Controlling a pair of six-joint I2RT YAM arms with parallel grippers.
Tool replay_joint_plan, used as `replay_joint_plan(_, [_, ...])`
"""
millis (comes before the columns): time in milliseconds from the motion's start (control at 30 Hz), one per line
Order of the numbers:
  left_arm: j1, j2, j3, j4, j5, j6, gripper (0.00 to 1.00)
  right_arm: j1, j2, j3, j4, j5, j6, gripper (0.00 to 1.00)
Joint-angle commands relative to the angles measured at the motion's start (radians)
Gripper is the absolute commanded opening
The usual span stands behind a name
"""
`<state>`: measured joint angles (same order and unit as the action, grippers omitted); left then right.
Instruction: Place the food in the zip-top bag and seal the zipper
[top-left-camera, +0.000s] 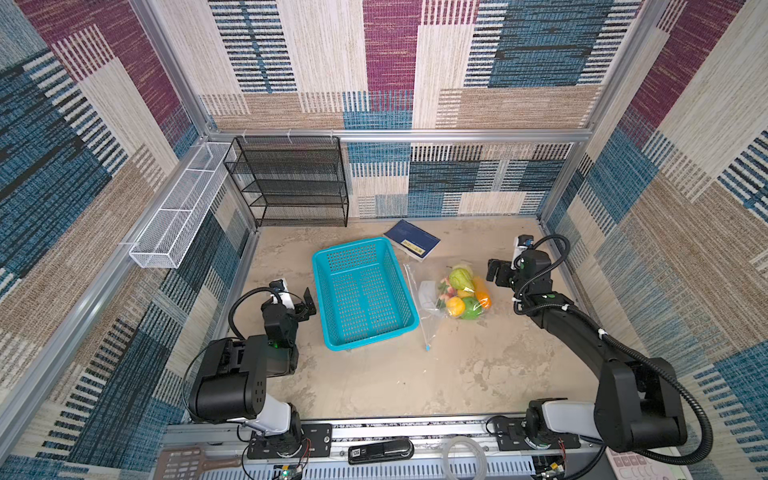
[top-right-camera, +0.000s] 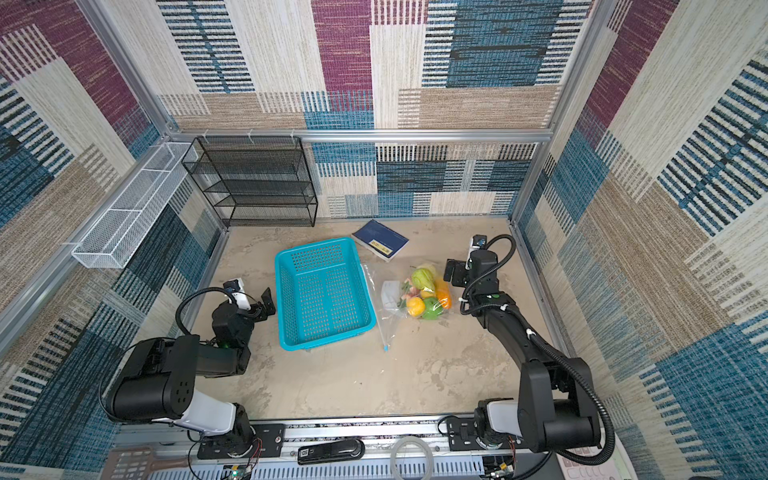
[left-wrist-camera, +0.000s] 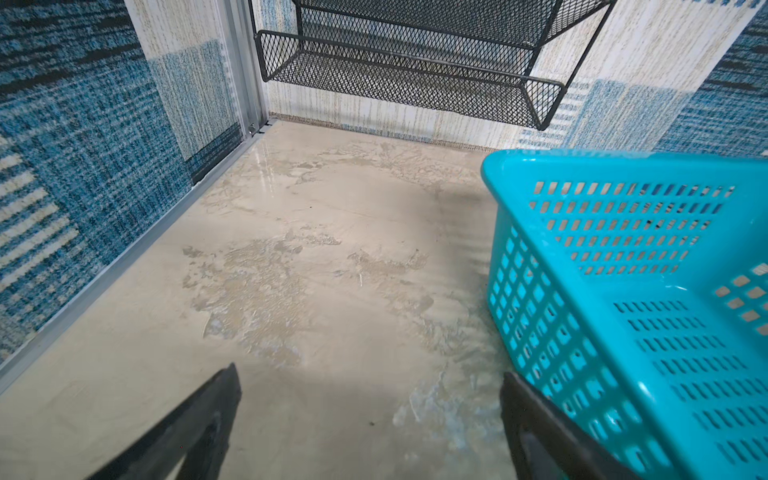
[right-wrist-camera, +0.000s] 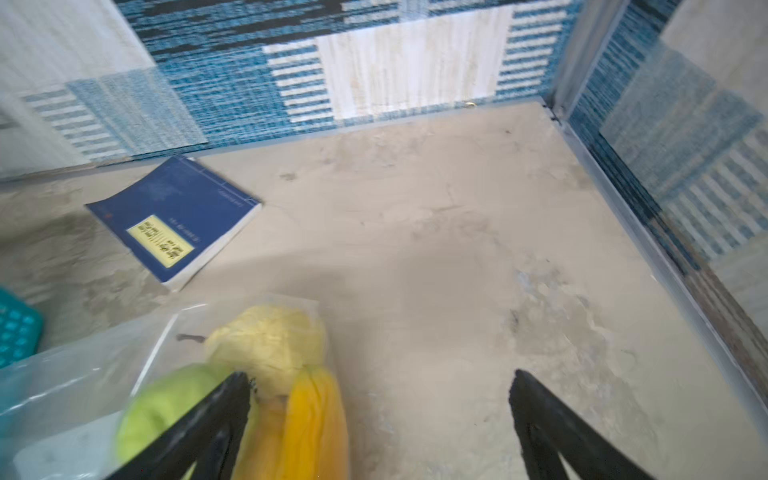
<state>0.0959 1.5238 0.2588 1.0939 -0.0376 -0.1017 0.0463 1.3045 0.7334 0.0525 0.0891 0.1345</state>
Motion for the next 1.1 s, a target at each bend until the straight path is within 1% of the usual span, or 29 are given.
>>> replay_joint_plan(0, [-0.001, -0.002, 0.022, -0.032, 0.021, 0.014, 0.99, -0.045, -0.018, -0.075, 0.159, 0.038, 0.037, 0.99])
replay_joint_plan(167, [-0.007, 0.002, 0.078, -0.131, 0.029, 0.024, 0.99, -0.108, 0.009, -0.215, 0.355, 0.046, 0.035, 0.99])
replay_joint_plan(300, [-0.009, 0.01, 0.13, -0.216, 0.059, 0.04, 0.99, -0.118, 0.071, -0.3, 0.518, 0.003, 0.001, 0.99])
replay_joint_plan(367, [-0.009, 0.009, 0.131, -0.217, 0.063, 0.041, 0.99, -0.121, 0.101, -0.335, 0.603, -0.041, -0.004, 0.99])
replay_joint_plan(400, [-0.009, 0.011, 0.131, -0.216, 0.063, 0.042, 0.99, -0.122, 0.105, -0.325, 0.594, -0.061, -0.008, 0.99])
replay_joint_plan(433, [-0.009, 0.01, 0.13, -0.216, 0.064, 0.042, 0.99, -0.123, 0.104, -0.34, 0.636, -0.075, -0.01, 0.99])
replay_joint_plan(500, [-0.009, 0.01, 0.13, -0.215, 0.064, 0.041, 0.99, -0.122, 0.084, -0.405, 0.801, -0.088, -0.017, 0.99])
replay_joint_plan(600, [-0.009, 0.01, 0.13, -0.215, 0.064, 0.042, 0.99, -0.121, 0.073, -0.507, 1.048, -0.098, -0.06, 0.99])
replay_joint_plan(633, [-0.01, 0.01, 0.129, -0.216, 0.064, 0.042, 0.99, -0.121, 0.077, -0.53, 1.106, -0.094, -0.07, 0.99])
replay_joint_plan(700, [-0.009, 0.01, 0.13, -0.215, 0.063, 0.042, 0.99, -0.121, 0.096, -0.546, 1.153, -0.112, -0.078, 0.99])
replay_joint_plan(833, [-0.009, 0.01, 0.13, -0.215, 0.062, 0.042, 0.99, -0.119, 0.145, -0.542, 1.19, -0.16, -0.1, 1.0])
replay_joint_plan(1000, [-0.009, 0.01, 0.129, -0.215, 0.064, 0.042, 0.99, -0.109, 0.228, -0.565, 1.307, -0.196, -0.118, 0.99])
replay_joint_plan(1033, [-0.009, 0.01, 0.129, -0.213, 0.064, 0.042, 0.99, -0.11, 0.233, -0.561, 1.31, -0.195, -0.119, 0.99])
replay_joint_plan(1067, [-0.009, 0.01, 0.129, -0.213, 0.064, 0.042, 0.99, -0.109, 0.219, -0.55, 1.268, -0.198, -0.121, 0.99])
